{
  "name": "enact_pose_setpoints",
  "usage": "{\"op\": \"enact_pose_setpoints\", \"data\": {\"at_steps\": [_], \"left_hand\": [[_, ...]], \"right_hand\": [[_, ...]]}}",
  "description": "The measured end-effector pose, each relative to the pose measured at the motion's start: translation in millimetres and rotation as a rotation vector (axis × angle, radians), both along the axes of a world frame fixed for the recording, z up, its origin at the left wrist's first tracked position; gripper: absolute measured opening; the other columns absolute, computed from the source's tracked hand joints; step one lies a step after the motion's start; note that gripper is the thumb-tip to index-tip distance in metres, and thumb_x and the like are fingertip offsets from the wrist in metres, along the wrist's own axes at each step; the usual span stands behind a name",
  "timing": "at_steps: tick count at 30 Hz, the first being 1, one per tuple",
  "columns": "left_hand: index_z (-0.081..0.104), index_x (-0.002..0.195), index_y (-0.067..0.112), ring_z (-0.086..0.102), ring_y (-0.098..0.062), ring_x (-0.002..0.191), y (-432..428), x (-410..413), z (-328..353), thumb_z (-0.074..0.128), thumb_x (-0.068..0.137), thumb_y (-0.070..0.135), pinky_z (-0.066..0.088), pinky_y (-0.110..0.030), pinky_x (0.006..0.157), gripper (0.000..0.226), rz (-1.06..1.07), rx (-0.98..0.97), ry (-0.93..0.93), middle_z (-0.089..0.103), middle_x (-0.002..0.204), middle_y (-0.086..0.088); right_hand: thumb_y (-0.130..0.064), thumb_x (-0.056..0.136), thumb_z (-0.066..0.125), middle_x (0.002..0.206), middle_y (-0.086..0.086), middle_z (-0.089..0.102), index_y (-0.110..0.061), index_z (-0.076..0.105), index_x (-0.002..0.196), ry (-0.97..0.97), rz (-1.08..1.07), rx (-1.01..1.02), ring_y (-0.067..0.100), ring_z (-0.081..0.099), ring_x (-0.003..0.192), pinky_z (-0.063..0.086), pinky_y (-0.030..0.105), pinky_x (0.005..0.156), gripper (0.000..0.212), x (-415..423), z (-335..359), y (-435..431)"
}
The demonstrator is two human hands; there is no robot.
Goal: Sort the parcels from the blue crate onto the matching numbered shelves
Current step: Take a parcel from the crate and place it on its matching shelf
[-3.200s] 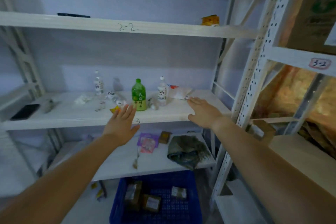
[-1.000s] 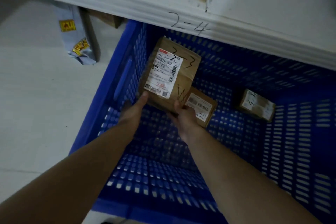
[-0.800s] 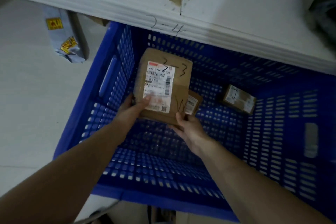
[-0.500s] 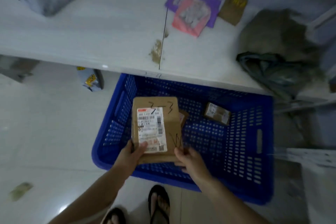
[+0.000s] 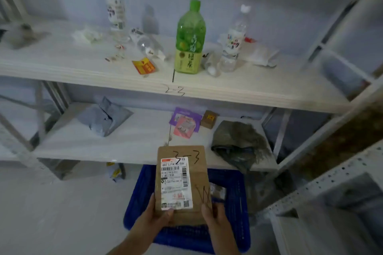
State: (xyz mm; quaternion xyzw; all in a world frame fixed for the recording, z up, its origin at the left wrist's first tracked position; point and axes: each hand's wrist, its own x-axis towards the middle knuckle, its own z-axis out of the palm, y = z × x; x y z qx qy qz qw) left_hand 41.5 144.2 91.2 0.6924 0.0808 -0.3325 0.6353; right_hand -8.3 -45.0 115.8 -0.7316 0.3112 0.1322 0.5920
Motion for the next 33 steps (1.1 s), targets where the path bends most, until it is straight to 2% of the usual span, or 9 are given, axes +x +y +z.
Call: {"op": "enact_pose_setpoints", "data": {"at_steps": [4,7,9,11,14,22,26,31,33], "left_hand": [[0.014,0.146,0.043,0.052,0.005,0.113,-15.7,-42.0,88.8,0.061,0.084,0.048,0.039,-0.019,0.103,0.078,-0.065,0.041,-0.268,0.056,0.124,0.029],[0.010,0.138,0.055,0.057,0.012,0.095,-32.0,-67.3,149.2,0.054,0.078,0.061,0.043,-0.003,0.081,0.075,-0.062,0.132,-0.527,0.056,0.111,0.038],[0.011,0.139,0.051,0.054,0.007,0.111,-48.7,-81.9,191.0,0.060,0.082,0.050,0.042,-0.007,0.094,0.075,-0.052,0.113,-0.675,0.048,0.129,0.030],[0.010,0.141,0.048,0.042,0.002,0.127,-70.8,-97.3,229.6,0.061,0.084,0.044,0.035,-0.022,0.110,0.077,-0.081,0.085,-0.805,0.040,0.141,0.023],[0.012,0.145,0.043,0.052,-0.008,0.122,-113.3,-128.1,290.0,0.054,0.088,0.044,0.038,-0.027,0.108,0.071,-0.030,0.108,-0.950,0.047,0.139,0.014],[0.026,0.136,0.053,0.053,0.005,0.115,-234.4,-206.0,454.7,0.040,0.086,0.056,0.042,-0.023,0.099,0.051,-0.082,-0.275,-1.226,0.056,0.126,0.023],[0.028,0.129,0.059,0.050,0.021,0.108,-269.8,-231.5,531.2,0.035,0.086,0.064,0.041,-0.002,0.088,0.045,-0.069,-0.424,-1.378,0.054,0.114,0.043],[0.024,0.144,0.037,0.050,0.003,0.122,-298.8,-259.1,593.2,0.036,0.089,0.059,0.042,-0.029,0.102,0.060,-0.153,-0.598,-1.475,0.053,0.133,0.020],[0.025,0.144,0.033,0.053,-0.002,0.120,-312.4,-272.7,606.6,0.036,0.090,0.056,0.046,-0.034,0.102,0.059,-0.192,-0.679,-1.459,0.055,0.133,0.012]], "right_hand": [[-0.047,0.095,0.045,0.106,-0.015,0.057,-0.024,0.042,0.115,-0.061,-0.006,-0.107,0.009,0.056,0.097,0.040,0.026,0.083,0.031,-36.3,99.6,-13.4],[-0.053,0.087,0.045,0.081,-0.032,0.053,-0.021,0.041,0.128,-0.196,0.051,-0.334,-0.013,0.055,0.086,0.041,0.011,0.076,0.052,-66.8,160.2,-24.3],[-0.051,0.075,0.054,0.070,-0.032,0.054,-0.014,0.046,0.134,-0.321,-0.028,-0.421,-0.010,0.055,0.074,0.044,0.016,0.082,0.070,-89.8,201.4,-35.8],[-0.035,0.088,0.060,0.105,-0.009,0.059,-0.012,0.041,0.140,-0.402,-0.052,-0.519,0.010,0.057,0.101,0.041,0.030,0.103,0.060,-112.4,235.4,-54.0],[-0.041,0.097,0.041,0.139,-0.010,0.045,-0.030,0.024,0.146,-0.499,0.032,-0.638,0.006,0.047,0.124,0.034,0.019,0.108,0.053,-153.0,294.0,-96.7],[-0.055,0.092,0.031,0.131,-0.016,0.055,-0.041,0.032,0.142,-0.868,-0.252,-0.820,0.010,0.052,0.122,0.042,0.031,0.105,0.052,-263.9,449.5,-177.3],[-0.060,0.092,0.023,0.135,-0.013,0.054,-0.036,0.030,0.145,-1.003,-0.373,-1.006,0.007,0.051,0.123,0.042,0.030,0.104,0.059,-301.5,512.2,-190.8],[-0.056,0.095,0.025,0.135,-0.014,0.052,-0.041,0.027,0.143,-1.075,-0.482,-1.230,0.009,0.052,0.121,0.044,0.027,0.100,0.050,-351.2,575.7,-204.0],[-0.045,0.099,0.035,0.120,-0.017,0.053,-0.041,0.033,0.137,-1.136,-0.567,-1.342,0.006,0.052,0.113,0.039,0.007,0.091,0.039,-371.4,592.6,-204.6]]}}
